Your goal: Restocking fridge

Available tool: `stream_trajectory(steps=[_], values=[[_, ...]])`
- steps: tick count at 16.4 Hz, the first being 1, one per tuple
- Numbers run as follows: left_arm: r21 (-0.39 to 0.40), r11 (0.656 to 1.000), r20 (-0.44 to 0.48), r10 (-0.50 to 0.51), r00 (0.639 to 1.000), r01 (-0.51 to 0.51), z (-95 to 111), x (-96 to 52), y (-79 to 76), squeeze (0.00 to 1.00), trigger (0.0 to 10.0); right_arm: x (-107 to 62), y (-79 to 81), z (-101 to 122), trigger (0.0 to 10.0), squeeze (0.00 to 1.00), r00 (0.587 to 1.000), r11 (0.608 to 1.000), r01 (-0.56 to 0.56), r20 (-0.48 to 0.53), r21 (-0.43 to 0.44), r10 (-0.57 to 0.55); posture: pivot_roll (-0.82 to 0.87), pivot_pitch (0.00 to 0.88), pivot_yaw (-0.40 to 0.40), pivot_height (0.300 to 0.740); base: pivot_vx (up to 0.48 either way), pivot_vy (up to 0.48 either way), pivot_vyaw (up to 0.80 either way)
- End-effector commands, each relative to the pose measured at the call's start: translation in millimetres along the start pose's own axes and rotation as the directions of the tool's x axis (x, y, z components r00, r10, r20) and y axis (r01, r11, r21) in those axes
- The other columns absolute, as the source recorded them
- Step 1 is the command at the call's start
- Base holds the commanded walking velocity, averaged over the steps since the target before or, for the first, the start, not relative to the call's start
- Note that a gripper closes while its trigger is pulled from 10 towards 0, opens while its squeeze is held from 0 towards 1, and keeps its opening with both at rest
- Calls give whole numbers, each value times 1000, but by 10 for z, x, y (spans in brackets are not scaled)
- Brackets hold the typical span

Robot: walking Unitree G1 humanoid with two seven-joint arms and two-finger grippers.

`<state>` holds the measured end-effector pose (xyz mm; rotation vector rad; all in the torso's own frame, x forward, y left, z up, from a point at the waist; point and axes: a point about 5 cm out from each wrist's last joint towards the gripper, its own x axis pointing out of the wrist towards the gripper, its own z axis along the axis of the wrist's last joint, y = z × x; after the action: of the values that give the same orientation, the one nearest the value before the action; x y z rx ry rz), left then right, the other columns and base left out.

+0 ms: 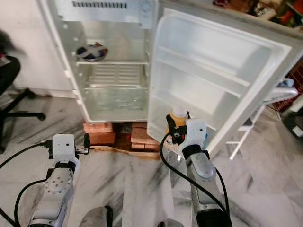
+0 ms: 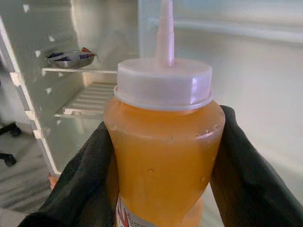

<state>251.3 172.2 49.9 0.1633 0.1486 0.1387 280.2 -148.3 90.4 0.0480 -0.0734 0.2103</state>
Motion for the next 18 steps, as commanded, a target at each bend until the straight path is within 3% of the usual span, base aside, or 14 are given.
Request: stream_trajectory(steps=[1,6,14,18], values=[[3,1000,16,7,1000,-7,27,14,37,0,10000,49,0,73,10000,0,999,1000,3,37,-2,-3,104,84,-58,740,0,0,0],[3,1000,30,1,1000,-1,71,46,38,0,10000,37,-6,69,10000,0,999,1000,-8,40,-21,9,97,82,-51,740,0,242,0],[-2,999,52,-33,998,33,111,55,2,0,10000,62,-48,80,10000,0,998,999,34,50,-33,-33,99,84,-45,740,316,211,0],[7,999,45,-50,998,49,101,56,-24,0,10000,77,-62,97,10000,0,997,998,45,58,-44,-42,95,83,-44,740,375,0,0]])
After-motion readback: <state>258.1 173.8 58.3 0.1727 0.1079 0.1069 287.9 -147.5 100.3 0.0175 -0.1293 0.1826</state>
